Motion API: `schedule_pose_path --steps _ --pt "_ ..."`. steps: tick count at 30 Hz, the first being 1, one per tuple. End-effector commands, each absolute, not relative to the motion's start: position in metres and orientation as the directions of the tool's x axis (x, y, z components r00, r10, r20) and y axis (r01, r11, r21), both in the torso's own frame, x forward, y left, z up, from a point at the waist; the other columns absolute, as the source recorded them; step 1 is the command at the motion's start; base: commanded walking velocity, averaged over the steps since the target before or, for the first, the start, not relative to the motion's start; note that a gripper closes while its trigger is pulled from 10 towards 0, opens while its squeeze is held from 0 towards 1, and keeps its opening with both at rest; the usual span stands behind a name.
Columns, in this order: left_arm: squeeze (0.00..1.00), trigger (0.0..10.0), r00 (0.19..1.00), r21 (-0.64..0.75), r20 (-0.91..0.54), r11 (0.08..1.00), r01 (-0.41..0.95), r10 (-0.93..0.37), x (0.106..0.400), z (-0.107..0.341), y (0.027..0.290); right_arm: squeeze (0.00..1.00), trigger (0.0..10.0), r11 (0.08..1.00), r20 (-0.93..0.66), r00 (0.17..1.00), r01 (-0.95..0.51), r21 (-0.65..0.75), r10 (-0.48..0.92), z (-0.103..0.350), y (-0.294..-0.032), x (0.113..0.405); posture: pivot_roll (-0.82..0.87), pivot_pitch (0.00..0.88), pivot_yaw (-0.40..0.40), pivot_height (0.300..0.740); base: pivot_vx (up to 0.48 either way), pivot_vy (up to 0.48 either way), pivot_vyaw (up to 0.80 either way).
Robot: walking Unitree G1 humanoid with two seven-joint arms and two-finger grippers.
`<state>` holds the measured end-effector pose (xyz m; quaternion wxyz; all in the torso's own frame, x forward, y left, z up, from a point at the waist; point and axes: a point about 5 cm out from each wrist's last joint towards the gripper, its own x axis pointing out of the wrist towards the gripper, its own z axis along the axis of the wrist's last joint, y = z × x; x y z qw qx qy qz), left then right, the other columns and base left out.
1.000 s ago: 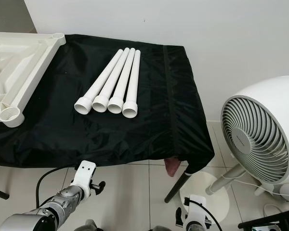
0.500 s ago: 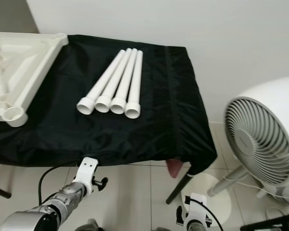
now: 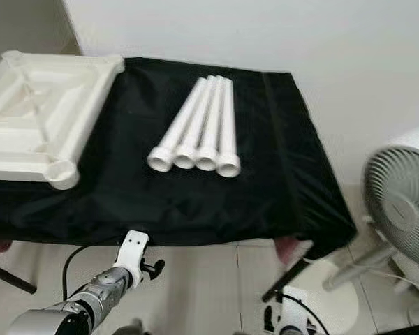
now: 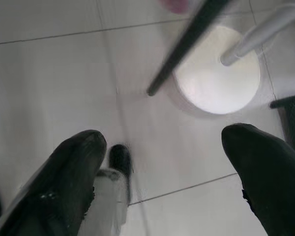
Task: Building children table
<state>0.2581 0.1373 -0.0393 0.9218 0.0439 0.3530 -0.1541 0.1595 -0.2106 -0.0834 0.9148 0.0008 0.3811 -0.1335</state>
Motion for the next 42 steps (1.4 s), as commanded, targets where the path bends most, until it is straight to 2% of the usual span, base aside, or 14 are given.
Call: schedule_pose_path --steps 1,9,20,27,28,29,30,31,32,33,37,39,41,42 --pt "0.0 10.0 0.696 -0.032 -0.672 0.95 0.311 -0.251 0.255 -0.042 0.138 0.0 10.0 0.97 -0.714 0.664 0.227 -0.093 -0.223 -0.086 -0.205 0.156 0.03 0.0 -0.035 0.74 0.0 0.476 0.0" --pt "0.0 10.0 0.697 -0.029 -0.672 0.95 0.312 -0.249 0.255 -0.042 0.14 0.0 10.0 0.971 -0.713 0.666 0.218 -0.095 -0.22 -0.086 -0.205 0.156 0.03 0.0 -0.033 0.74 0.0 0.42 0.0" --pt "0.0 10.0 0.694 -0.005 -0.646 0.911 0.413 -0.318 0.254 -0.039 0.142 0.0 10.0 0.974 -0.665 0.715 0.21 -0.086 -0.214 -0.08 -0.207 0.163 0.02 0.0 -0.014 0.74 0.0 0.0 0.0" --pt "0.0 10.0 0.683 -0.039 -0.625 0.888 0.457 -0.379 0.252 -0.038 0.145 0.0 10.0 0.977 -0.649 0.735 0.202 -0.069 -0.198 -0.08 -0.205 0.162 0.02 0.007 -0.009 0.74 0.0 0.0 0.0" --pt "0.71 10.0 0.678 -0.035 -0.623 0.88 0.473 -0.389 0.251 -0.038 0.145 0.28 10.0 0.979 -0.643 0.743 0.194 -0.056 -0.184 -0.079 -0.204 0.162 0.02 0.007 -0.009 0.74 0.0 0.0 0.0" --pt "0.71 10.0 0.678 -0.035 -0.623 0.88 0.473 -0.389 0.251 -0.038 0.145 0.28 10.0 0.979 -0.643 0.743 0.194 -0.056 -0.184 -0.079 -0.204 0.162 0.02 0.007 -0.009 0.74 0.0 0.0 0.0" --pt "1.0 10.0 0.666 -0.057 -0.602 0.856 0.514 -0.44 0.251 -0.036 0.145 1.0 10.0 0.985 -0.627 0.763 0.168 -0.046 -0.159 -0.078 -0.203 0.163 0.02 0.014 -0.008 0.74 0.0 0.0 0.0" --pt "1.0 10.0 0.63 -0.08 -0.558 0.791 0.606 -0.54 0.249 -0.032 0.143 1.0 10.0 0.991 -0.606 0.785 0.126 -0.045 -0.128 -0.076 -0.201 0.163 0.02 0.018 -0.01 0.74 0.0 0.0 0.0" --pt "1.0 10.0 0.63 -0.08 -0.558 0.791 0.606 -0.54 0.249 -0.032 0.143 1.0 10.0 0.991 -0.606 0.785 0.126 -0.045 -0.128 -0.076 -0.201 0.163 0.02 0.018 -0.01 0.74 0.0 0.0 0.0" --pt "0.01 10.0 0.603 -0.088 -0.539 0.751 0.654 -0.588 0.248 -0.03 0.144 0.0 10.0 0.994 -0.589 0.802 0.104 -0.029 -0.101 -0.074 -0.201 0.164 0.02 0.028 -0.011 0.74 0.0 0.0 0.0" --pt "0.0 10.0 0.556 -0.061 -0.513 0.674 0.736 -0.654 0.245 -0.026 0.146 0.0 10.0 0.998 -0.551 0.832 0.064 -0.013 -0.06 -0.07 -0.201 0.166 0.02 0.031 -0.011 0.74 0.0 0.0 0.0" --pt "0.0 10.0 0.515 -0.038 -0.515 0.619 0.785 -0.685 0.242 -0.025 0.149 0.0 10.0 1.0 -0.533 0.846 0.02 -0.018 -0.026 -0.067 -0.203 0.166 0.03 0.035 -0.013 0.74 0.0 0.0 0.0" --pt "0.0 10.0 0.442 -0.01 -0.521 0.523 0.853 -0.731 0.236 -0.022 0.156 0.0 10.0 0.997 -0.507 0.861 -0.068 -0.025 0.045 -0.064 -0.204 0.165 0.02 0.039 -0.013 0.74 0.0 0.0 0.0" --pt "0.0 10.0 0.442 -0.01 -0.521 0.523 0.853 -0.731 0.236 -0.022 0.156 0.0 10.0 0.997 -0.507 0.861 -0.068 -0.025 0.045 -0.064 -0.204 0.165 0.02 0.039 -0.013 0.74 0.0 0.0 0.0"
